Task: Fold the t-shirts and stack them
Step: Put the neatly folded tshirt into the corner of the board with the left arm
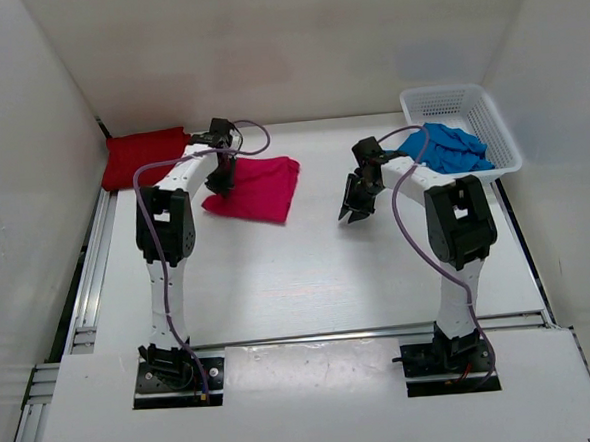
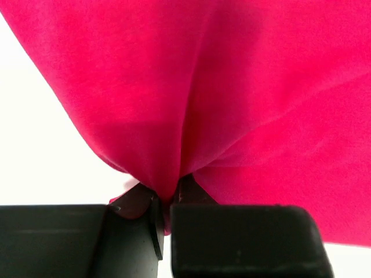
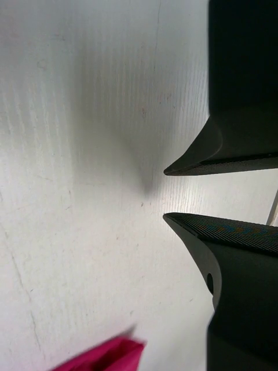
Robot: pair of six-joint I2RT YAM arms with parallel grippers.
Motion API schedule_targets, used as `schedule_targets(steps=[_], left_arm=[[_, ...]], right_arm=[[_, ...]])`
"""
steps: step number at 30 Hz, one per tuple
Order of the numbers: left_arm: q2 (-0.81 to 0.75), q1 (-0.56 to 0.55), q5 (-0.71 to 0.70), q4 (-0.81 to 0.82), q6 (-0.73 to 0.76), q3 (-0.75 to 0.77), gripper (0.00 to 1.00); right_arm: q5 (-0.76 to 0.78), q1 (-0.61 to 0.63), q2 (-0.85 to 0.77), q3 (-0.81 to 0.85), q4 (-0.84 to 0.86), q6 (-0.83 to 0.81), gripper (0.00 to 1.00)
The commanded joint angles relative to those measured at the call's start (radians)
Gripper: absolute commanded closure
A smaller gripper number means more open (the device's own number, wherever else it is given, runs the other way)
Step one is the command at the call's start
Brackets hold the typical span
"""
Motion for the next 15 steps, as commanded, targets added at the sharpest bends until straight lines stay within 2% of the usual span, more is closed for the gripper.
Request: schedule_targets(steps=[1,6,15], left_arm=[[-0.018,0.009,-0.361,0.103,0.008,0.081,0.90],[0.091,0.059,-0.483,0.141,0.008,0.297,0.90],[0.120,0.138,-0.576,0.247,0.008,0.403,0.90]], right_arm=[[0.032,0.001,-0.052,0.041,-0.044,-0.028,0.63],[0.032,0.001,-0.052,0.041,-0.044,-0.028,0.63],[0.063,0.001,-0.070,0.010,-0.063,-0.037,0.63]])
